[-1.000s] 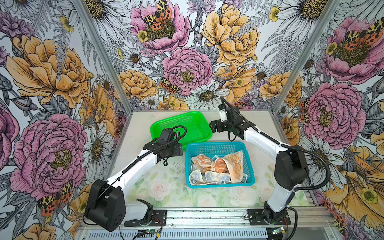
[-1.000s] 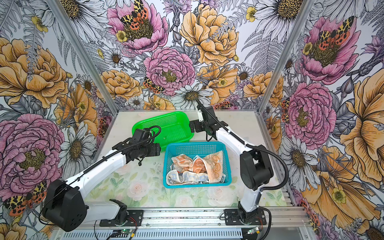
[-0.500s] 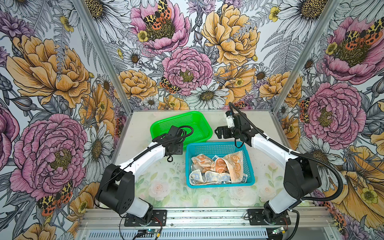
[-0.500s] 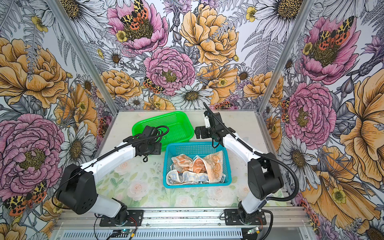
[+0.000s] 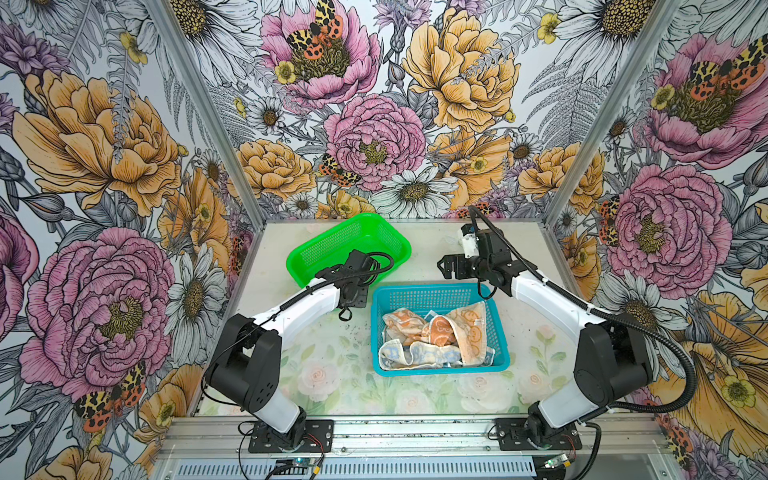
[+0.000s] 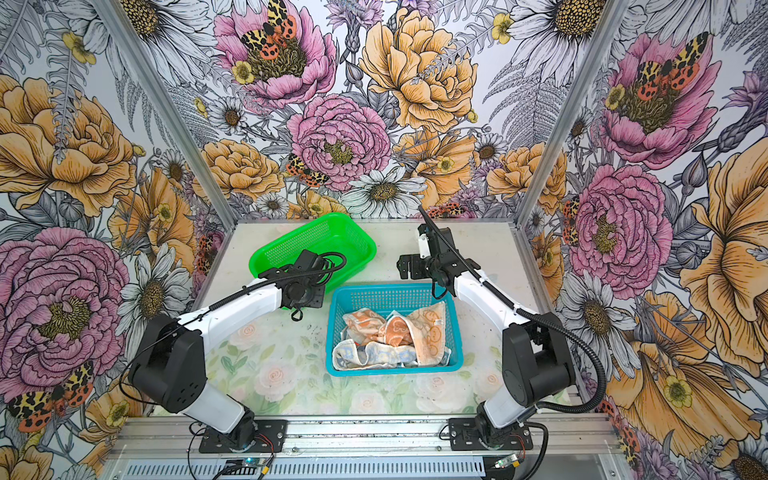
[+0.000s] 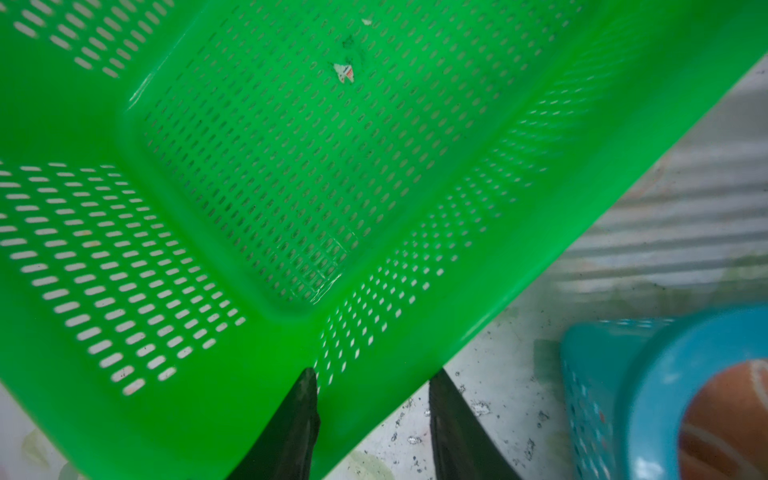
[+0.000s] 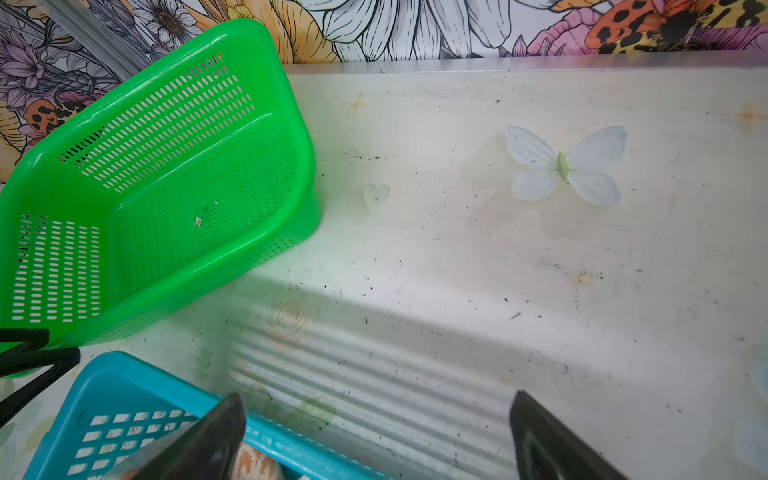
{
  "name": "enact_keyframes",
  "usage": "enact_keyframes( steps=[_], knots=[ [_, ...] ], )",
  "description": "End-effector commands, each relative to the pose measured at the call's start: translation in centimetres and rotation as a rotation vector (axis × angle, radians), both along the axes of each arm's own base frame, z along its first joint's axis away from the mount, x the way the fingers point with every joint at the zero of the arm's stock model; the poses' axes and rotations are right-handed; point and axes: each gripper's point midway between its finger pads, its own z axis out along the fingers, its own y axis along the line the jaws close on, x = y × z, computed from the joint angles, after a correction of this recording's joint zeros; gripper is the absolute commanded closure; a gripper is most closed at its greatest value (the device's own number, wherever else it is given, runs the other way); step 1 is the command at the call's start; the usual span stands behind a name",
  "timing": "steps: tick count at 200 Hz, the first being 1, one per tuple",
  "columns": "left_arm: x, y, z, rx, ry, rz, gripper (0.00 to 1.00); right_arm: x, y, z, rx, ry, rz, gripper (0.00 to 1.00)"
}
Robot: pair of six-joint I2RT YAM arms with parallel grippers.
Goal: Fold and stack the towels
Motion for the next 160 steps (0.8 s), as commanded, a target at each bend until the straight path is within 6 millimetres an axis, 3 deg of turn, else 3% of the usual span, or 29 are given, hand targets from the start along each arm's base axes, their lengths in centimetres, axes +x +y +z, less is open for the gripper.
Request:
enact_keyframes(
  steps=[1, 85, 160],
  knots=[
    [-0.6, 0.9, -1.4, 0.065, 0.064, 0.020, 0.57, -0.1, 0.3, 1.4, 0.045, -0.024, 0.005, 0.01],
    [1.3, 1.5, -1.7, 0.058, 0.076, 0.064, 0.72, -0.5, 0.5, 2.0, 0.076, -0.021, 0.004, 0.01],
    [2.2, 6.4, -0.5, 0.044, 0.061, 0.165, 0.89, -0.5, 0.8, 2.0, 0.097, -0.011, -0.007, 0.01]
  ],
)
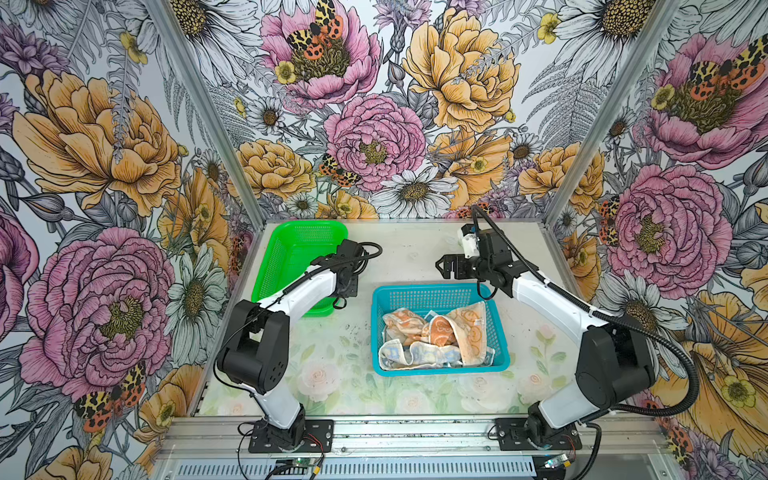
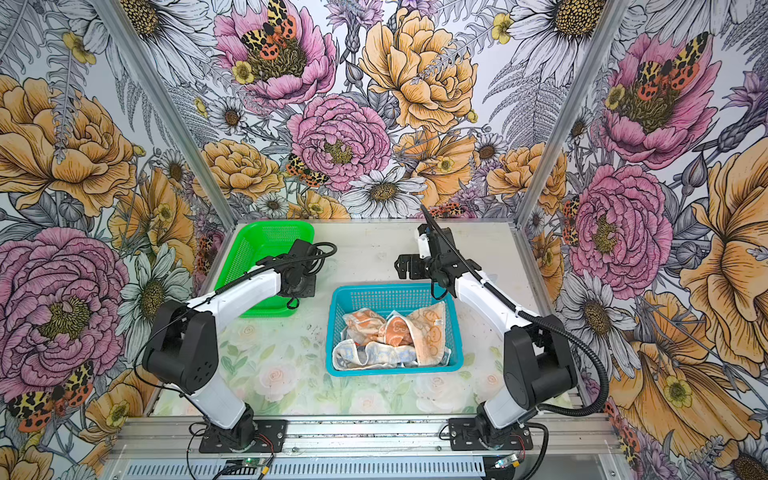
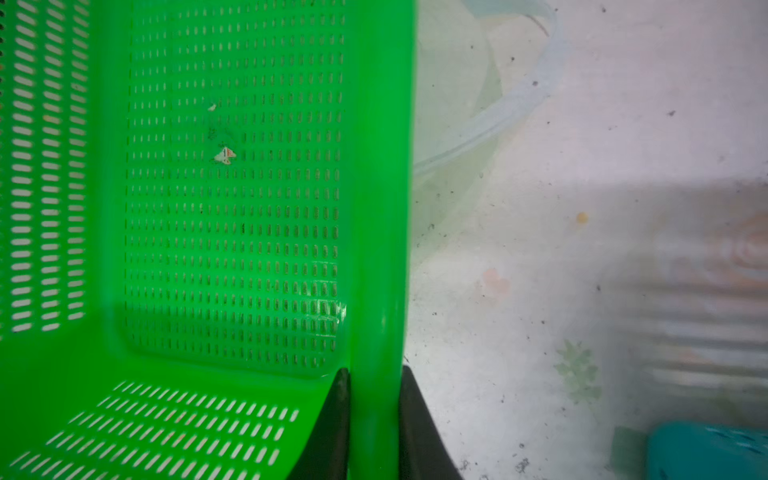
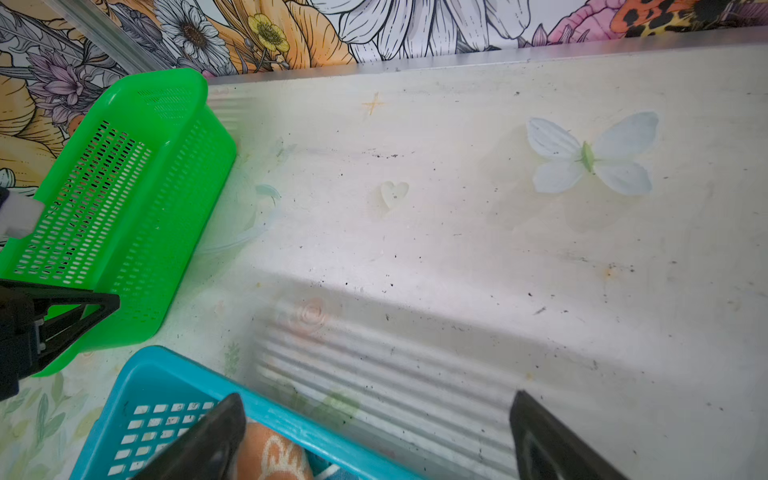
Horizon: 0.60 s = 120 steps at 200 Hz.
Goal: Fold and stack the towels
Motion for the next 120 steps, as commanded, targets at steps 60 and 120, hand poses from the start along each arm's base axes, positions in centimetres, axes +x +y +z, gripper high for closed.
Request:
enact_keyframes(
  steps=[60, 120],
  knots=[
    [1.1, 5.8, 1.6, 0.090, 0.004, 0.073, 1.00, 0.2, 1.5, 0.7, 0.057, -0.009, -0.004, 0.01],
    [1.6, 0.0, 2.3, 0.204, 0.001, -0.211, 1.00, -0.3, 1.4, 0.2, 0.044, -0.005, -0.014, 0.00]
  ],
)
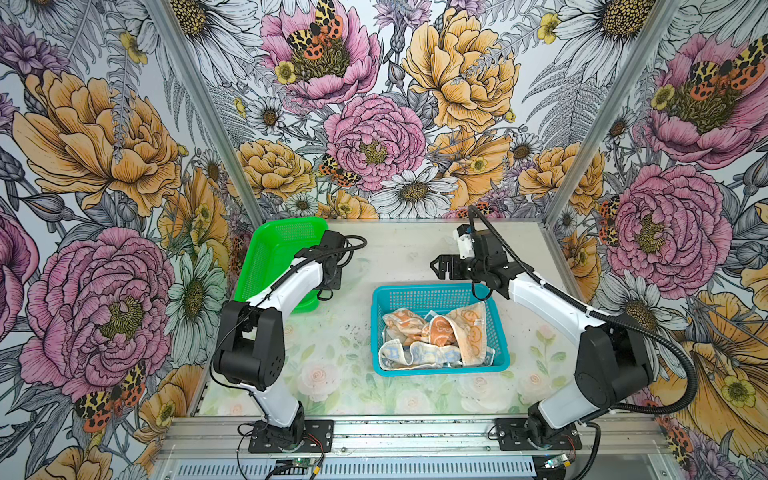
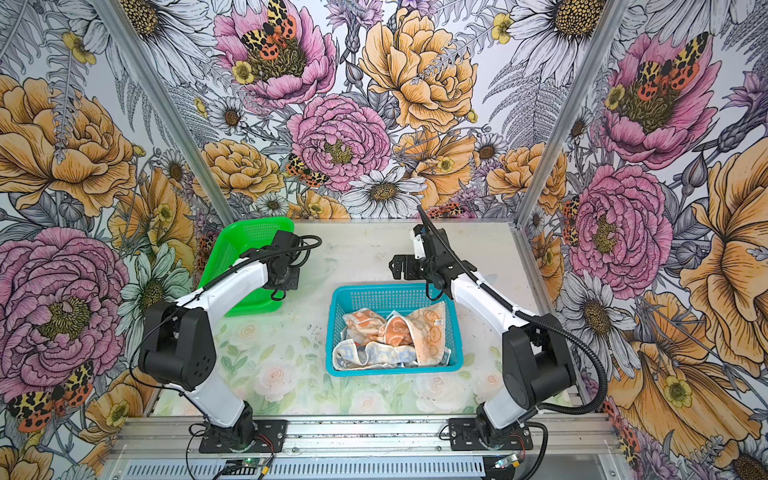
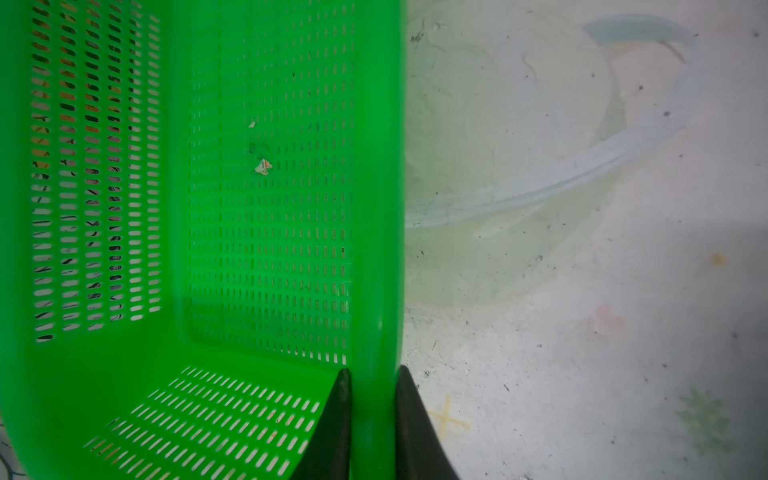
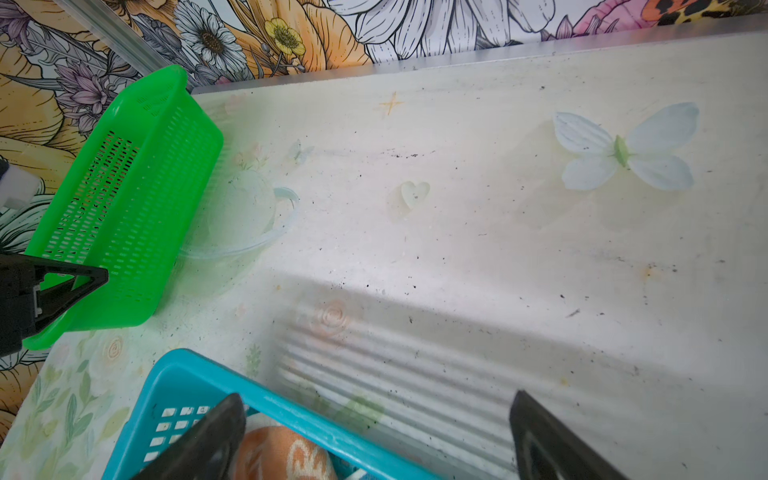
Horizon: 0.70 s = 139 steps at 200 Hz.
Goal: Fold and stack the towels
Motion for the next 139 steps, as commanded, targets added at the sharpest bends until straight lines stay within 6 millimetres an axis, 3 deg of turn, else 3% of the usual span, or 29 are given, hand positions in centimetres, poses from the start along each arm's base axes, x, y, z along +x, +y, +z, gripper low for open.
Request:
enact_keyframes(
  steps=[1, 38, 64, 91, 120, 139],
  knots=[
    [0.3, -3.4, 0.2, 0.082, 0.006, -0.177, 1.00, -0.1, -0.1, 0.2, 0.011, -0.011, -0.017, 0.01],
    [-0.7, -5.8, -0.6, 0.143, 0.014, -0.347, 1.00, 0.0, -0.2, 0.2, 0.028, -0.015, -0.042, 0.01],
    [-1.0, -7.5, 0.8, 0.171, -0.072, -0.444, 1.00, 0.3, -0.8, 0.2, 0.011, -0.027, -0.069, 0.01],
    [-0.7, -7.1, 2.4, 0.188, -0.131, -0.423, 1.00, 1.0, -1.1, 0.3, 0.008, -0.032, -0.077, 0.01],
    [-0.6, -6.6, 4.1, 0.199, -0.190, -0.356, 0.66, 1.9, -0.6, 0.5, -0.007, -0.050, -0.048, 0.01],
    [-0.9, -6.6, 5.1, 0.156, -0.233, -0.319, 0.54, 2.4, -0.1, 0.7, 0.001, -0.055, -0.029, 0.01]
  ],
)
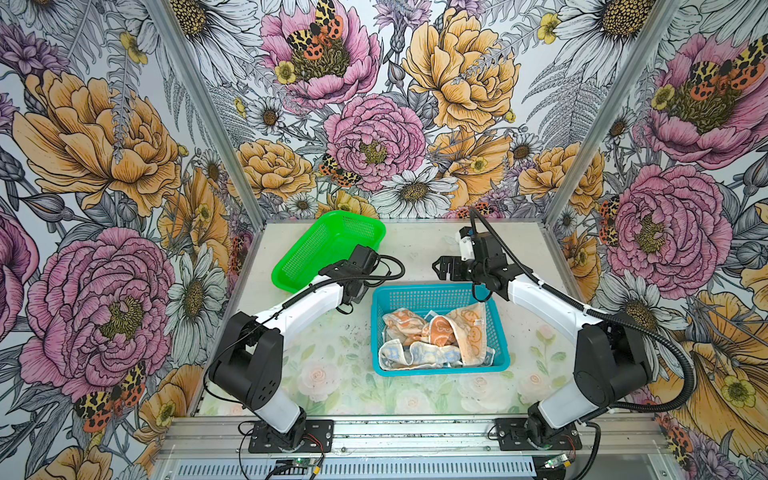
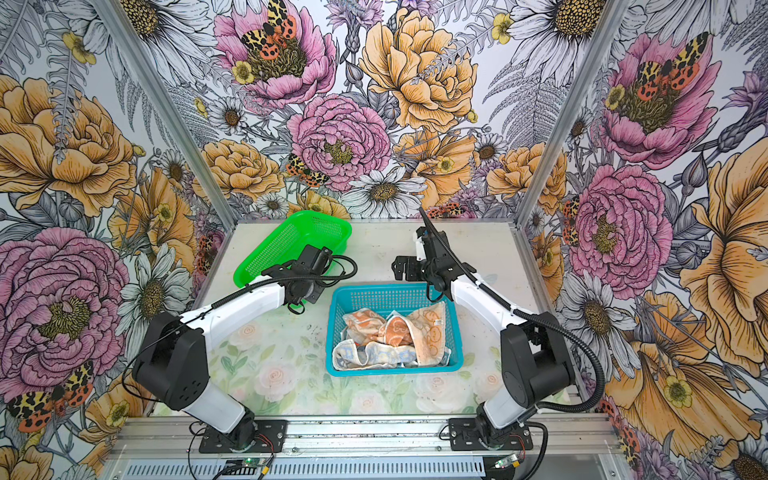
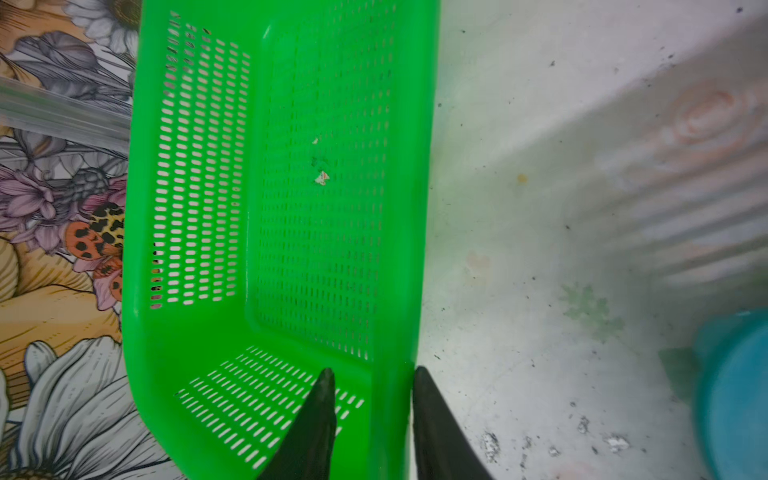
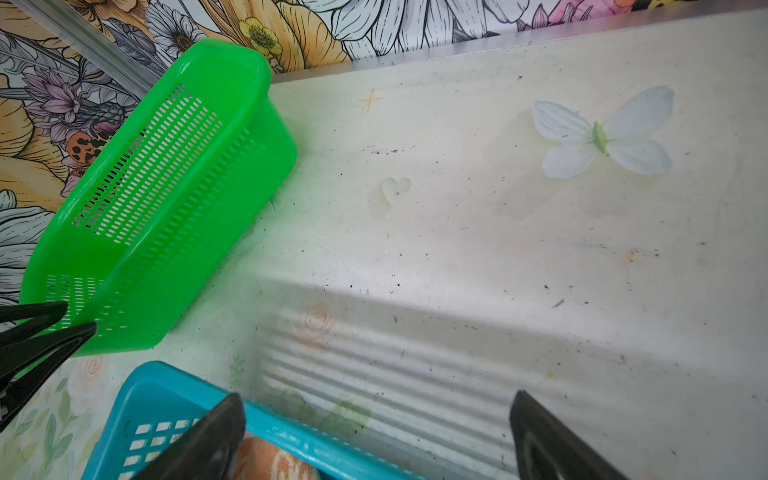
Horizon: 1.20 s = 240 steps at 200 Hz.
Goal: Fold and stack the towels
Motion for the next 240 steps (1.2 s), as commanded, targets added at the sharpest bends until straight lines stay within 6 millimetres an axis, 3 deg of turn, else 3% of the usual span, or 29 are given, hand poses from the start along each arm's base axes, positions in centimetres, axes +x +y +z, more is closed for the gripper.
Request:
enact_keyframes(
  steps=[1, 25, 46, 54, 71, 80, 99, 142, 192, 222, 240],
  knots=[
    [0.5, 0.2, 3.0, -0.049, -0.125, 0.057, 0.53, 1.8, 0.4, 1.8, 0.007, -0.063, 0.012, 0.01],
    [-0.2, 1.0, 4.1, -0.099, -0.169, 0.114, 0.34, 2.3, 1.2, 2.1, 0.007, -0.076, 0.047, 0.00],
    [-1.6, 2.6, 5.6, -0.185, -0.228, 0.224, 0.24, 2.7, 1.9, 2.9, -0.006, -0.111, 0.083, 0.01],
    [-2.4, 3.6, 6.0, -0.248, -0.249, 0.289, 0.20, 2.9, 2.0, 3.1, -0.011, -0.118, 0.090, 0.01],
    [-4.3, 6.2, 6.2, -0.466, -0.265, 0.443, 0.02, 3.1, 2.2, 3.3, -0.013, -0.126, 0.095, 0.00],
    [-5.2, 7.4, 5.4, -0.605, -0.247, 0.522, 0.01, 3.3, 2.4, 3.3, -0.011, -0.126, 0.098, 0.01],
    [-6.6, 9.6, 4.2, -0.829, -0.254, 0.648, 0.01, 3.3, 3.0, 3.1, -0.007, -0.121, 0.110, 0.01],
    [-8.4, 13.4, 2.7, -1.005, -0.313, 0.878, 0.01, 2.7, 3.8, 2.7, -0.007, -0.112, 0.130, 0.00],
    [-5.7, 13.4, 0.6, -1.112, -0.278, 0.952, 0.05, 1.9, 3.1, 2.8, -0.029, -0.125, 0.132, 0.00],
    [-3.8, 14.1, -0.7, -1.066, -0.272, 0.951, 0.22, 1.5, 2.8, 2.9, -0.035, -0.131, 0.134, 0.01],
    [-2.8, 14.0, -2.0, -1.068, -0.228, 0.946, 0.49, 1.3, 2.6, 2.9, -0.038, -0.132, 0.133, 0.01]
  ],
)
